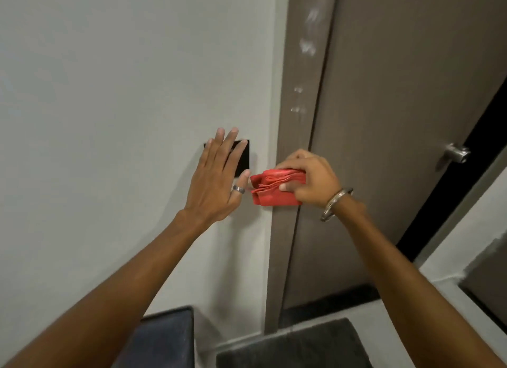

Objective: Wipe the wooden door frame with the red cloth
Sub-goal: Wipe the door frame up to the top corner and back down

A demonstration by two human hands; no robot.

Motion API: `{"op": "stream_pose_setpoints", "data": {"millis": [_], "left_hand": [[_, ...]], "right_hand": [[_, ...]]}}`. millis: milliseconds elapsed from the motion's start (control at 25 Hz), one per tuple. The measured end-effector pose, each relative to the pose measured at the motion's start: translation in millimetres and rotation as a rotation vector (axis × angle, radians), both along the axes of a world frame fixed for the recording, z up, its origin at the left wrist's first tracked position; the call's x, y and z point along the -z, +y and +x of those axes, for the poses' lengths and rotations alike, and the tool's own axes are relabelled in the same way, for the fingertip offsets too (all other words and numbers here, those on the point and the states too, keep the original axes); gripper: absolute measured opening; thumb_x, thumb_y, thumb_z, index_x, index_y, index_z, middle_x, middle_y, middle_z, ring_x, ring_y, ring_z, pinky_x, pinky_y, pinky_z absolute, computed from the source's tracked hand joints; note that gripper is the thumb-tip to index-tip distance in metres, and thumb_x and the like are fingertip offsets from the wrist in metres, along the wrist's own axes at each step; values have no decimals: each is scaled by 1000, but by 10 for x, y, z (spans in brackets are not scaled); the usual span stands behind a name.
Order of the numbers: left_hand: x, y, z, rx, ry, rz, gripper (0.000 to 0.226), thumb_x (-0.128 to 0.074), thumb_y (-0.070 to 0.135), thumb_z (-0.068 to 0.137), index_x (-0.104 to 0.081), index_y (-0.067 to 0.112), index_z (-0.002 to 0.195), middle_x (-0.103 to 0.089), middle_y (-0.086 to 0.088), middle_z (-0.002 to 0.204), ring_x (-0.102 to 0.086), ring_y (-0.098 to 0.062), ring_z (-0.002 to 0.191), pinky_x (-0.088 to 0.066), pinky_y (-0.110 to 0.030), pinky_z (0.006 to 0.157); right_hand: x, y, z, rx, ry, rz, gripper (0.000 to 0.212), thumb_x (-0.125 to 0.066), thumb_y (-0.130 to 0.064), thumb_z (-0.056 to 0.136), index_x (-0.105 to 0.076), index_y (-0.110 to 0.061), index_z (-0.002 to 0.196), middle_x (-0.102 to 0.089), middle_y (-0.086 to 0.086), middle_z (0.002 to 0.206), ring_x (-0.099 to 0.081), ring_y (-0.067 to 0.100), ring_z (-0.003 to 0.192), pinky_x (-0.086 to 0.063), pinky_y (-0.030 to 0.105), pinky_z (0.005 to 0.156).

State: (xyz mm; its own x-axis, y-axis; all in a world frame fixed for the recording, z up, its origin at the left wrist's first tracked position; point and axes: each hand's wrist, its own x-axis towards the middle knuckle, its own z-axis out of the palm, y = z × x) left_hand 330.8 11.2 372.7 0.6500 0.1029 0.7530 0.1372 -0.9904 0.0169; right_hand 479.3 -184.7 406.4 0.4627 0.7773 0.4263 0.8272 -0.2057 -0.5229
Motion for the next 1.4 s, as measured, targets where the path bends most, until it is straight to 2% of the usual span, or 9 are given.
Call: {"op": "stream_pose_setpoints", "data": {"millis": [80, 160, 320, 560, 920, 1040, 1160, 1280, 1400], "left_hand": [[-349, -12, 241, -10, -41, 71, 62, -36, 40, 106, -30, 8, 159, -22, -16, 171, -10, -34, 160, -8, -47, 132], [-689, -16, 452, -24, -86, 125, 62, -36, 40, 106, -31, 8, 159, -23, -17, 170, -11, -34, 160, -7, -45, 132], [-1018, -41, 703, -103, -153, 155, 63, -45, 37, 104, -29, 11, 159, -19, -15, 172, -7, -31, 161, -1, -41, 133], [-1341, 101, 835, -216, -205, 360, 67, -44, 39, 102, -26, 13, 160, -19, -16, 171, -10, -34, 160, 1, -43, 132], [-1769, 396, 1107, -464, -328, 462, 73, -31, 50, 105, -7, 17, 165, -6, -10, 175, 3, -27, 161, 1, -46, 131], [-1784, 336, 1071, -471, -320, 449, 72, -33, 47, 105, -10, 15, 165, -10, -12, 174, 4, -26, 160, -1, -47, 131], [-1927, 282, 1092, -448, -320, 429, 72, -31, 49, 105, -13, 13, 165, -13, -16, 173, 1, -29, 160, -3, -49, 130], [-2260, 263, 1168, -459, -357, 428, 73, -28, 52, 105, -14, 11, 164, -15, -17, 172, -11, -37, 160, -4, -50, 130], [-2317, 273, 1200, -447, -396, 392, 73, -31, 47, 104, -14, 9, 164, -13, -18, 173, -11, -37, 160, -9, -54, 130]], "right_hand": [[-243, -9, 273, 56, -38, 218, 45, -88, -12, 72, -80, -25, 114, -66, -8, 101, -62, 9, 94, -51, 19, 88], [-375, 87, 483, 193, -113, 487, 48, -86, -12, 72, -76, -25, 117, -65, -8, 111, -59, 8, 104, -54, 32, 99], [81, 492, 488, 385, -555, 832, 21, -69, -21, 99, -75, -10, 116, -66, 10, 137, -57, 32, 133, -47, 52, 113], [339, 750, 720, 313, -859, 556, 67, -49, -48, 101, -35, -13, 156, -37, 11, 163, -3, 24, 164, -1, 47, 134], [-447, 1013, 745, 442, -789, 664, 70, -37, -50, 106, -12, -25, 166, -2, -3, 176, -2, 28, 164, 4, 57, 131], [-265, 875, 676, 419, -818, 599, 66, -37, -49, 105, -18, -24, 164, -13, 0, 175, -3, 28, 164, 2, 55, 132], [-944, 891, 709, 402, -857, 625, 64, -37, -47, 107, -23, -22, 164, -24, 5, 172, -8, 29, 163, -2, 57, 132], [-1766, 963, 815, 414, -860, 701, 62, -31, -48, 108, -27, -20, 163, -26, 6, 173, -15, 32, 163, -2, 58, 132], [-1567, 998, 759, 425, -798, 695, 64, -29, -48, 108, -21, -21, 166, -16, 3, 176, -10, 29, 164, -3, 58, 132]]}}
